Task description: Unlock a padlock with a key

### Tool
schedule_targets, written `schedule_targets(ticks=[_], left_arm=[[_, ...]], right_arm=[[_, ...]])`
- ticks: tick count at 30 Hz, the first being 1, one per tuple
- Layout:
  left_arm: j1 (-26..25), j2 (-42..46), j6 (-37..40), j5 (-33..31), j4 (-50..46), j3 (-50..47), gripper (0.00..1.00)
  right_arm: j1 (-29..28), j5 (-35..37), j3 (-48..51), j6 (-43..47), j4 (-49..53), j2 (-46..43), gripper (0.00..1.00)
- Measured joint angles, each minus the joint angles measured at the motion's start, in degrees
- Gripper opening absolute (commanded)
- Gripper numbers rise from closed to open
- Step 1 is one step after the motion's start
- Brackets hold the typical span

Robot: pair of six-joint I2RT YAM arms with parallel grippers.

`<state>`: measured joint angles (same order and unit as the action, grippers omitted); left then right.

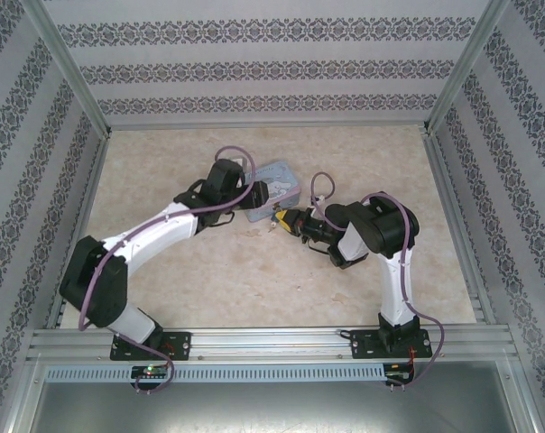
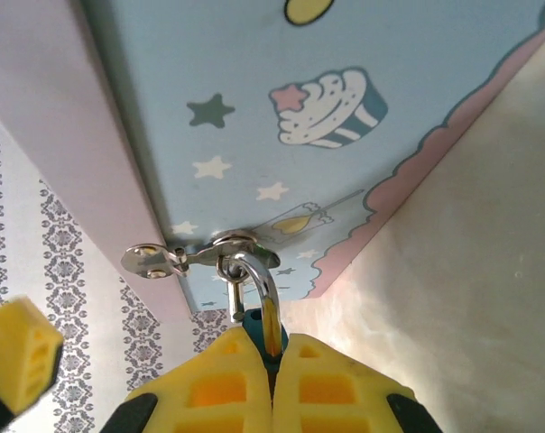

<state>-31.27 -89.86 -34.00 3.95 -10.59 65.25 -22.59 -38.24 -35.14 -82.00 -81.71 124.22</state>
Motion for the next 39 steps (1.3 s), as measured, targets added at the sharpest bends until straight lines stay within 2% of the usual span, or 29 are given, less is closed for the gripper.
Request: schedule_targets(ticks=[4,8,15,23,27,39], left_arm=[[1.0,-7.5,2.2,-1.2,-7.0,8.2,0.7],[1.0,-13.6,4.2,-3.2,-13.4,12.3,0.71],[1.0,-18.2,7.1,-6.5,-20.2,16.7,0.71],[1.0,-19.1,8.3,-7.2,-21.3,17.5,0.71],[1.0,-19.2,8.3,-7.2,-21.3,17.5,0.71],[0.9,-19.1,8.3,-4.9,-19.1,16.5,0.65]], right_arm=[[0.0,-0.1,0.2,0.3,-0.1,0.0,0.0],[0.0,-0.2,0.4,0.8,-0.4,-0.1,0.0],[0.9,-3.7,0.1,1.4,0.1,-0.1,0.0],[3.0,-14.0,-2.1,1.4,2.2,0.3,0.0],[3.6,-16.9,-3.2,1.4,3.7,0.3,0.0],[5.4,-15.0,0.3,2.9,0.6,0.3,0.0]])
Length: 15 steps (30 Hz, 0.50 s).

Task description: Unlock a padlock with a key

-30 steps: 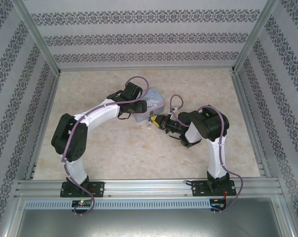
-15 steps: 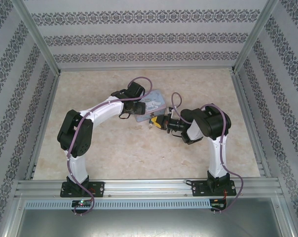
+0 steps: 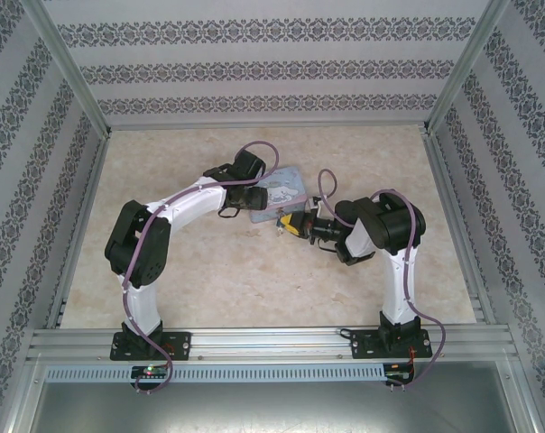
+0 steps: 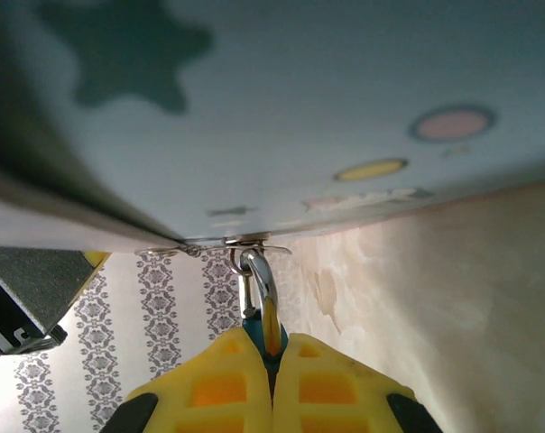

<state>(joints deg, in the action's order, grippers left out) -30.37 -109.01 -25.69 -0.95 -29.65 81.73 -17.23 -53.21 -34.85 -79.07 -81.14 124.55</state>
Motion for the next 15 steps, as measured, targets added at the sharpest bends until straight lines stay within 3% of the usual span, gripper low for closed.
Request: schedule_targets(ticks=[15], left_arm=[[0.0,0.0,0.0,2.4,3.1,-1.2,0.62]], right_arm=[[0.6,4.4,2.4,7.4,7.1,-3.8,0.0]])
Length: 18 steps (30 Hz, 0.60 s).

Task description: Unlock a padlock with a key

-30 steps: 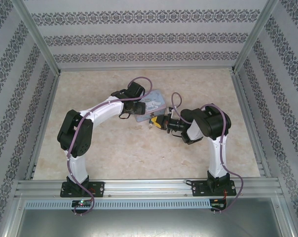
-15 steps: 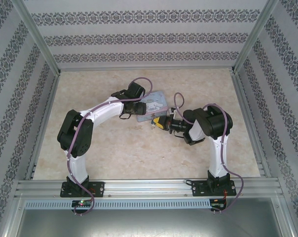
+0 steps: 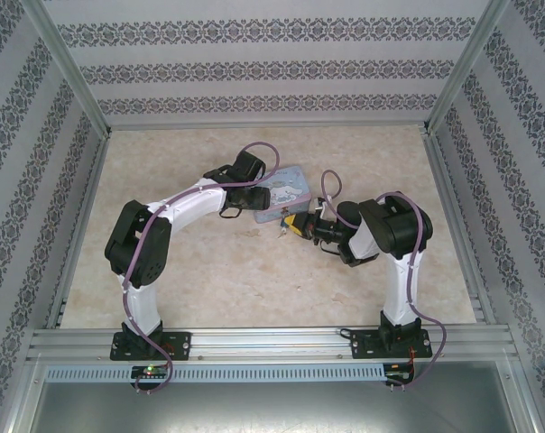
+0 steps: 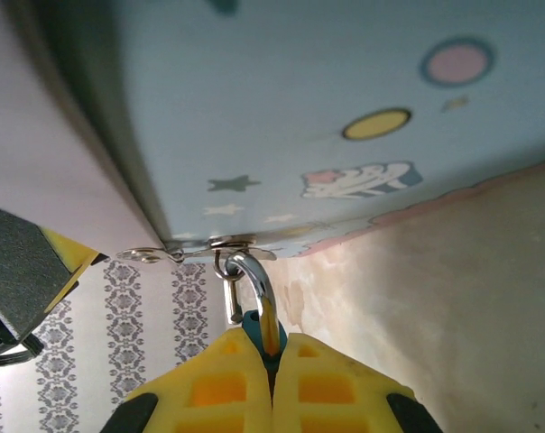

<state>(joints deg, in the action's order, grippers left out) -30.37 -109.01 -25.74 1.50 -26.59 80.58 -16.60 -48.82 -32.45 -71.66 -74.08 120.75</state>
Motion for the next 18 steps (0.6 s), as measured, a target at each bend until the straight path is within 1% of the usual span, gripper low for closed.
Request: schedule_targets(ticks=[5,13,16,18], left_arm=[[0.0,0.0,0.0,0.4,0.1,0.0,0.6],[0.0,-0.1,0.0,1.4,1.0,-0.3,0.54],[-0.1,-0.2,0.0,2.0,2.1,-0.6,0.52],[-0.4,-0.2,0.0,2.4,2.9,-0.9,0.51]], right_arm=[[0.0,0.6,0.0,1.0,1.6,-0.6,0.0],[0.2,1.2,0.1,0.2,0.8,-0.6,0.0],[0.9,3.9,1.2,-0.3,0.3,-1.2,0.0],[1.4,5.7,2.1,-1.9,-1.8,-1.3,0.0]])
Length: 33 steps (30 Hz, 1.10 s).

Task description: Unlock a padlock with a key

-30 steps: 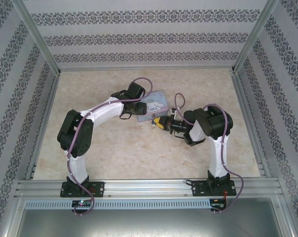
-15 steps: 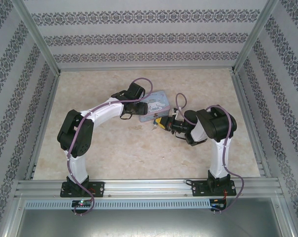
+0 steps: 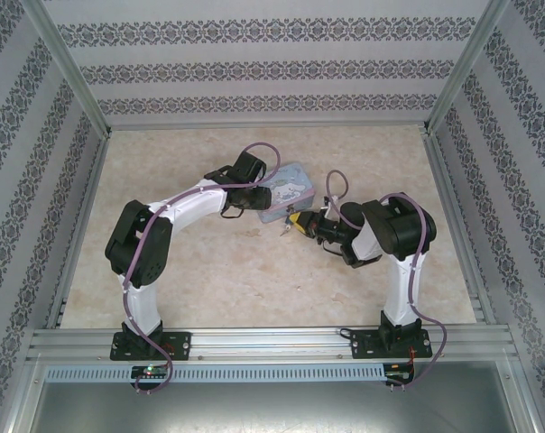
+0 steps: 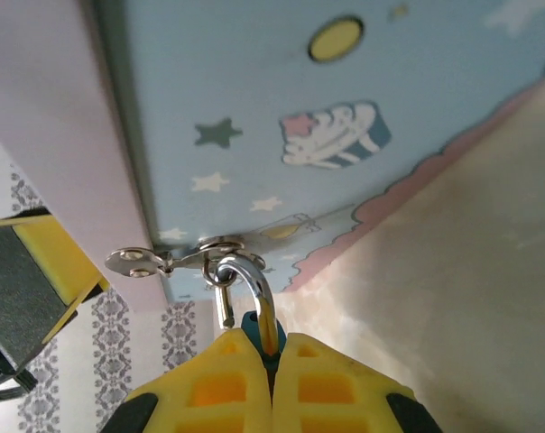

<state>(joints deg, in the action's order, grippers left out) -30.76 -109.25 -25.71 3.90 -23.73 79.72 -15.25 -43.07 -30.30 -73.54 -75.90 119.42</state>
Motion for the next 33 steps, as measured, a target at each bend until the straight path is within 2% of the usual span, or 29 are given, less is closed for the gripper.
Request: schedule_targets(ticks=[4,11,19,33], left_arm=[[-0.7,-0.1,0.0,0.2,2.0,-0.7,0.49],[-1.5,-0.2,-0.2,0.2,4.3,-1.6,0.48],[-1.9,-0.5,-1.2,0.1,6.1,-2.1,0.4],[-2.9,-2.3,-1.5,1.3,10.3,-1.8,0.39]], right_arm=[[0.4,1.4,-0.1,-3.6,-2.4,0.9,0.0],[0.5,3.1,-0.7,-4.4,-1.1,0.6,0.0],[1.0,5.5,-1.4,-6.4,-0.9,0.6,0.0],[5.4,5.7,-6.0,-5.5,12.8,-3.5,0.0]])
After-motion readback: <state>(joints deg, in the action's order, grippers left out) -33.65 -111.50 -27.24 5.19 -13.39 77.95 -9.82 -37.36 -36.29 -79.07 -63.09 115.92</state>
